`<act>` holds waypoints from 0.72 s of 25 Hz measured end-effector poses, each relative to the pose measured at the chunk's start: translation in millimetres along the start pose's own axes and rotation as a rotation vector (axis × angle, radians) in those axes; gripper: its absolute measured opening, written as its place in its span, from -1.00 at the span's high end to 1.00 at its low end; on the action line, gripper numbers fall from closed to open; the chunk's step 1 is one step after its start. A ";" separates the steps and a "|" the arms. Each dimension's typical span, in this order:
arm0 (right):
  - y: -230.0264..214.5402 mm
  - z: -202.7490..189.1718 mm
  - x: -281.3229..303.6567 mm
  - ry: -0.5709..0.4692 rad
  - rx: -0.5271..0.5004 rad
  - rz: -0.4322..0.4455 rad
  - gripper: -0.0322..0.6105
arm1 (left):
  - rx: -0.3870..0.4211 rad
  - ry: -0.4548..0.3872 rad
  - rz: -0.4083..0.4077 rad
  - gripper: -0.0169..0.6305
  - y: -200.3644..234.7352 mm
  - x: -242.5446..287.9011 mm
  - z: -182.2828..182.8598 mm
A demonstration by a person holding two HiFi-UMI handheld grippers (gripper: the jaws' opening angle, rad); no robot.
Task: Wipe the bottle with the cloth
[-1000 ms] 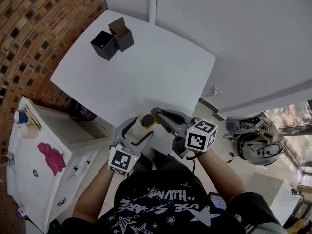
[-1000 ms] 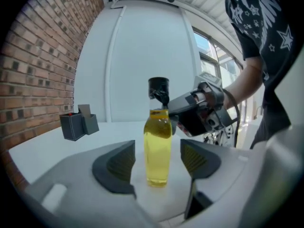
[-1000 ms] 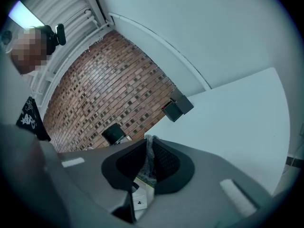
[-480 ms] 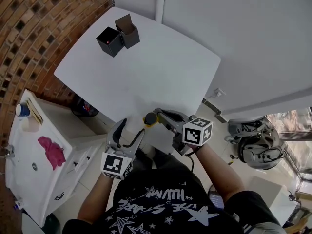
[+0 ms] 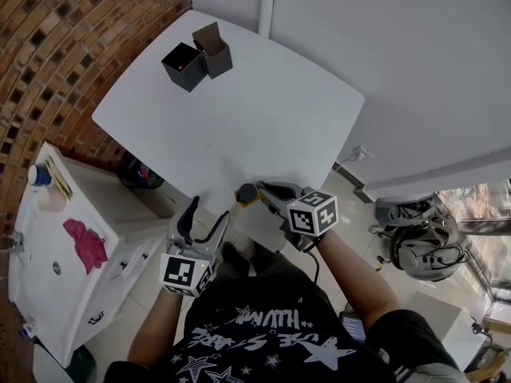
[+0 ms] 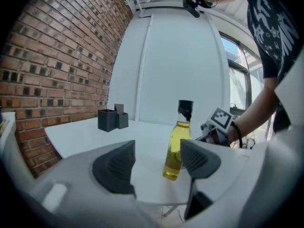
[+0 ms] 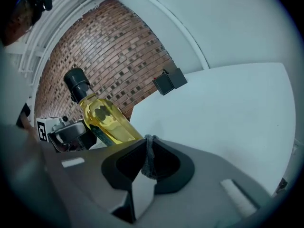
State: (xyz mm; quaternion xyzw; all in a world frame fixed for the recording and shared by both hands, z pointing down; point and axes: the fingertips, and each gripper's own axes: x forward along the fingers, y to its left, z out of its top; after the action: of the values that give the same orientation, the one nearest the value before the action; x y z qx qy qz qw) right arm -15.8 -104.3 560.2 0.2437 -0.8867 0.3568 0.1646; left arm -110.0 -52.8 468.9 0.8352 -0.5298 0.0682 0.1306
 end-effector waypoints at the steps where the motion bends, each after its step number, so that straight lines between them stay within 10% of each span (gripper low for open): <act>1: -0.7 -2.0 1.2 0.008 -0.006 -0.007 0.78 | 0.001 -0.003 0.001 0.02 0.3 -0.8 -1.3; 10: -14.5 1.0 -6.3 -0.048 0.042 -0.079 0.78 | 0.004 -0.009 0.021 0.02 -1.3 -5.2 8.7; 18: -10.6 78.5 -77.6 -0.315 -0.059 -0.208 0.78 | 0.008 -0.129 0.096 0.15 14.1 -17.1 62.9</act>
State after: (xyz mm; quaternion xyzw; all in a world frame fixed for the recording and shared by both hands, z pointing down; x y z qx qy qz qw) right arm 44.9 -142.5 475.7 0.3819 -0.8816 0.2692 0.0667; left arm -131.6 -62.0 406.5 0.8121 -0.5763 0.0226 0.0893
